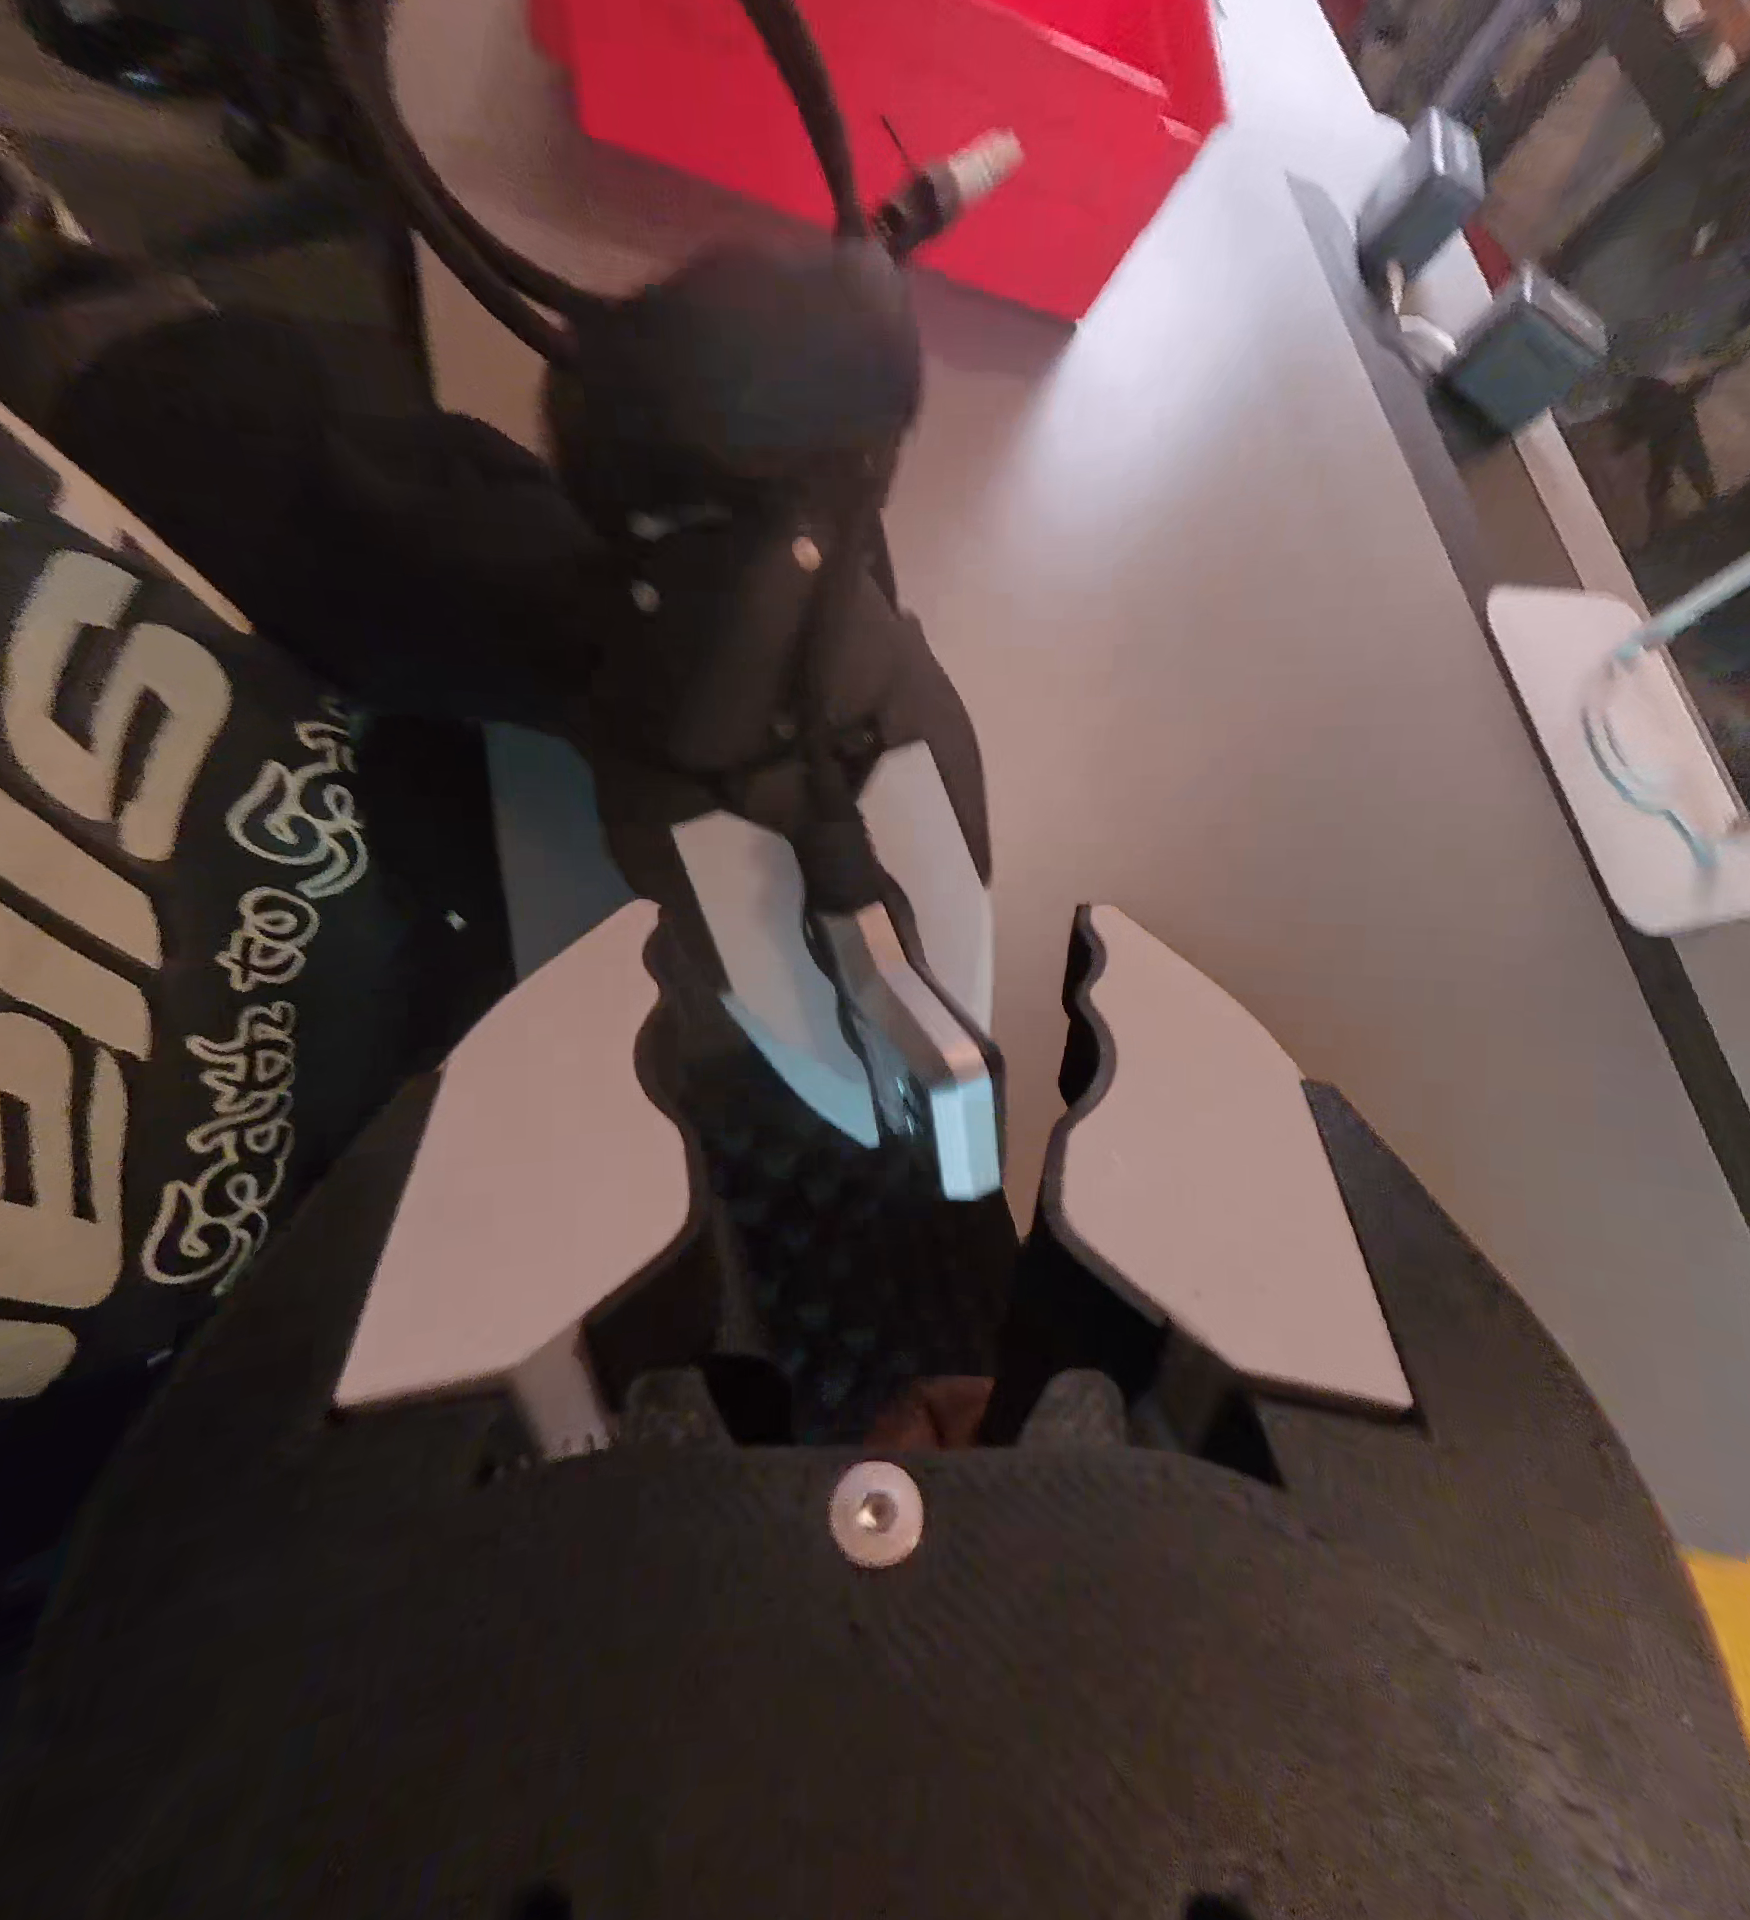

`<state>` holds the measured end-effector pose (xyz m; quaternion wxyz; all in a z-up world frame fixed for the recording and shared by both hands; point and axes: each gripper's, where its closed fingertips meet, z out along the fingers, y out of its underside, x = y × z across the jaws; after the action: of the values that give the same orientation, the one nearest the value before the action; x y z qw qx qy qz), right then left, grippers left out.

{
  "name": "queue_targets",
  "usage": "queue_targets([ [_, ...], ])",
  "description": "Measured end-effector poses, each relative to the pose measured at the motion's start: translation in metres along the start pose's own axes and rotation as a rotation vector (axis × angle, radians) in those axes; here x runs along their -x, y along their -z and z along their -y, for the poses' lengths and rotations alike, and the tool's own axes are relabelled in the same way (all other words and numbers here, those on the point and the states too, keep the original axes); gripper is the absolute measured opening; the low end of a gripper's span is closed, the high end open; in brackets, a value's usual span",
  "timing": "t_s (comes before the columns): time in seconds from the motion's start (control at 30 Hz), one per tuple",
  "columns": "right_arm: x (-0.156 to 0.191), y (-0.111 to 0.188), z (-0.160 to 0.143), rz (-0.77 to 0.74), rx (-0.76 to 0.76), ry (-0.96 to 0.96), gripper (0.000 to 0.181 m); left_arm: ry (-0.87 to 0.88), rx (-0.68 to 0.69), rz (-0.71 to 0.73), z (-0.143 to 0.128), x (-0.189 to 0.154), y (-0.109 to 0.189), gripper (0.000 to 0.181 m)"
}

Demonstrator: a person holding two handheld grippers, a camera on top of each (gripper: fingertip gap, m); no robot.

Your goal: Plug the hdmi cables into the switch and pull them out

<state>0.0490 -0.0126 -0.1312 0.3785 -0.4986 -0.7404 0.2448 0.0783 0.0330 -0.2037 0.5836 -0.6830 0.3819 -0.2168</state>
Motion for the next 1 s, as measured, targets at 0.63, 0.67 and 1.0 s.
queue_targets([
  [0.63,0.049,-0.059,0.092,-0.207,-0.312,0.340,0.071,0.283,0.173,-0.007,-0.026,0.018,-0.004,0.023],
  [0.67,0.047,-0.062,0.091,-0.223,-0.309,0.349,0.070,0.282,0.168,-0.006,-0.025,0.018,-0.003,0.023],
  [1.0,-0.020,0.000,0.012,-0.104,-0.326,-0.129,0.063,0.333,-0.103,-0.113,0.008,0.010,0.017,0.023],
])
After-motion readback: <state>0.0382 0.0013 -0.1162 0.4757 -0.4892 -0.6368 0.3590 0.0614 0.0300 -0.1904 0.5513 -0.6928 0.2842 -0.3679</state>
